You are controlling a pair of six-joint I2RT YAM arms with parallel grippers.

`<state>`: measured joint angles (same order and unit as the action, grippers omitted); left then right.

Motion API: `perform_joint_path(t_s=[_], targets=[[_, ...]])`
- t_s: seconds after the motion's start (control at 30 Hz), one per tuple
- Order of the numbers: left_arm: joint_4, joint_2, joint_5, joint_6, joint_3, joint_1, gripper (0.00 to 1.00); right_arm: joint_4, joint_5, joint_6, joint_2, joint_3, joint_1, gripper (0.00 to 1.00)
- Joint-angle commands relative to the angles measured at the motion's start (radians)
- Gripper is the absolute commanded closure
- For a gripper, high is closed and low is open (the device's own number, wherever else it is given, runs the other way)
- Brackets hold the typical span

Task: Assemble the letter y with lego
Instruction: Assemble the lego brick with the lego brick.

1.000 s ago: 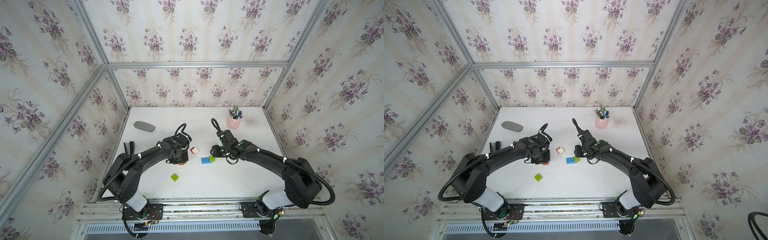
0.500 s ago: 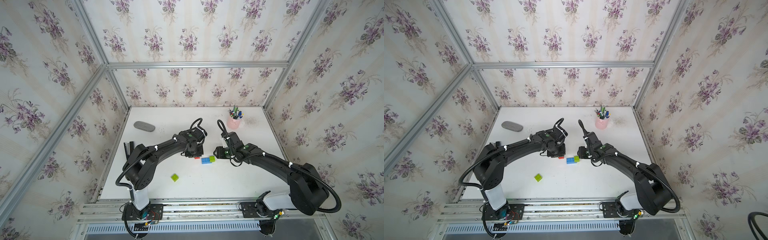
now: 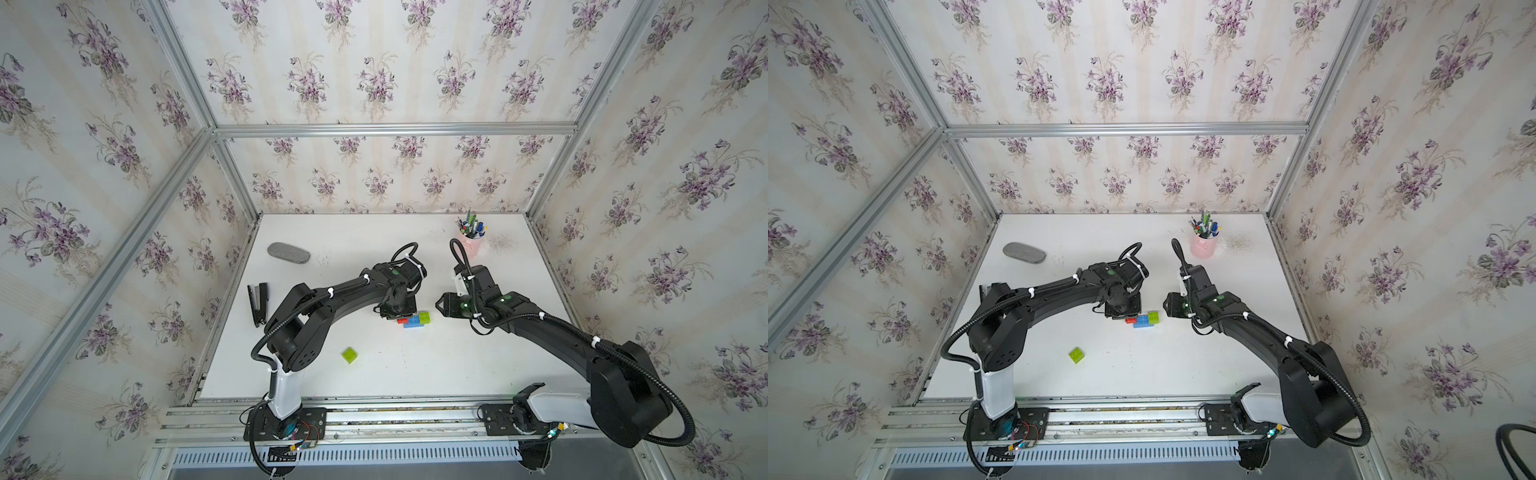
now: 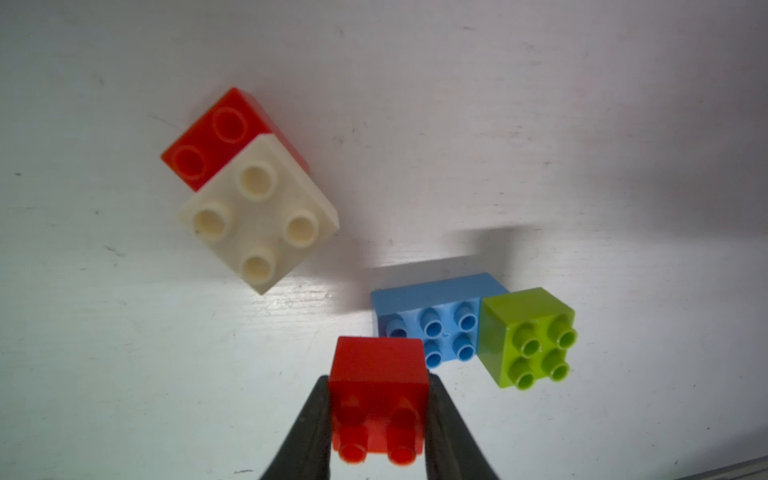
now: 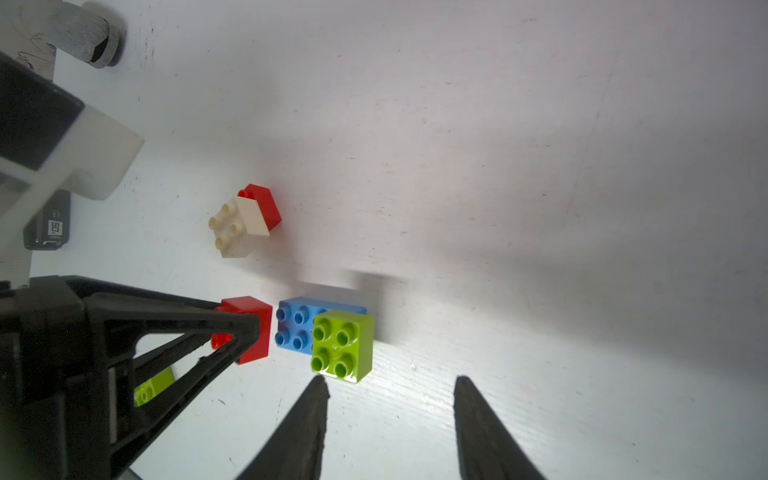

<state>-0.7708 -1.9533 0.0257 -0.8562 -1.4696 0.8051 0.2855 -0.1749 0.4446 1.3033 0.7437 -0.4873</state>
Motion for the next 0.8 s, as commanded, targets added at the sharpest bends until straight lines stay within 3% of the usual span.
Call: perform_joint_path(t_s=[0.0,0.77], targets=[[-0.030,-0.004,-0.011,-0.030,-0.010,0.005,0.85,-0.019,-0.002,-0.003,-0.015,-0.007,0.008,0.49],[-0.050,-0.056,-0.044,-0.049,-0.025,0.012,0.89,0.002,-0.002,-0.014,-0.076,-0.013,0.028,0.49]])
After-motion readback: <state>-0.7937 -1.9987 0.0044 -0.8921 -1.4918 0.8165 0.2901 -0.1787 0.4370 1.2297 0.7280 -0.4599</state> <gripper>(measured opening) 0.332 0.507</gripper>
